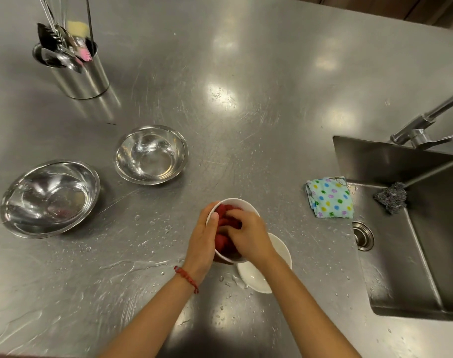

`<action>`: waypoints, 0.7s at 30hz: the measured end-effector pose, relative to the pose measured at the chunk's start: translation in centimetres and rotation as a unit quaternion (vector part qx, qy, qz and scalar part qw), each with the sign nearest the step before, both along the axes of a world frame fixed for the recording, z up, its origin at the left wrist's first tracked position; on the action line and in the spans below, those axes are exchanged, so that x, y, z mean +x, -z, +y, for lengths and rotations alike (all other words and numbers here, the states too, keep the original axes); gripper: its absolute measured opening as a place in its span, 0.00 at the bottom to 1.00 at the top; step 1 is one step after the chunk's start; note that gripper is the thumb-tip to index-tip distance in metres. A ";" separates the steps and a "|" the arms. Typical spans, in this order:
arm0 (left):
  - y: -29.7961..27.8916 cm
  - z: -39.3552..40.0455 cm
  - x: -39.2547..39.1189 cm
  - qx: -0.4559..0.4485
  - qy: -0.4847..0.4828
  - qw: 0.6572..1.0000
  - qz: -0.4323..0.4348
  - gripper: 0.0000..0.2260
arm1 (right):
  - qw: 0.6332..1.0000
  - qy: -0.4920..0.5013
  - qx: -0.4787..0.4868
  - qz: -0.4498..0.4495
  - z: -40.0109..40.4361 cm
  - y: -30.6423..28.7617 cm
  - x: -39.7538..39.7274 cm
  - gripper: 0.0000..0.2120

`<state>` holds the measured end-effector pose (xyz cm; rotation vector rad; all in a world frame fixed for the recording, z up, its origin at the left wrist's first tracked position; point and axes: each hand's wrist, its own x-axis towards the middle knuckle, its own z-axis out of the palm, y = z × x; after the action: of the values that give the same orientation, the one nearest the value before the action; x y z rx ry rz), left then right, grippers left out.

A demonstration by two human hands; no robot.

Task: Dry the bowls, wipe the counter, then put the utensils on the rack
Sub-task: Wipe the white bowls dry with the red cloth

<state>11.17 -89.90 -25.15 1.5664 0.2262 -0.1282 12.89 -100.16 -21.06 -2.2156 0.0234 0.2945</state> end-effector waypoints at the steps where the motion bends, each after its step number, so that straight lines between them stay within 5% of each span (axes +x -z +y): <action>1: -0.2 0.1 0.2 0.004 0.000 1.000 -0.002 0.13 | 0.998 0.027 -0.035 -0.035 0.7 0.3 -0.2 0.11; 5: -0.9 0.3 1.0 0.000 -0.015 1.000 -0.017 0.11 | 0.977 0.081 -0.188 -0.054 2.1 0.6 -0.1 0.15; 10: -0.2 0.5 1.7 0.003 -0.027 1.000 -0.013 0.13 | 0.998 0.020 -0.054 0.011 -0.3 -0.3 0.7 0.10; 16: 0.7 0.3 3.7 -0.016 -0.057 0.997 0.047 0.12 | 0.957 0.238 0.163 -0.027 -2.8 0.1 0.1 0.09; 21: 2.9 0.4 4.9 0.076 -0.072 0.991 0.082 0.14 | 0.936 0.286 0.203 -0.014 -3.6 0.9 -0.5 0.09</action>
<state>16.09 -89.53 -28.01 1.6868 0.4876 -0.1291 12.36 -103.76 -21.95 -1.7090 0.5351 -0.0570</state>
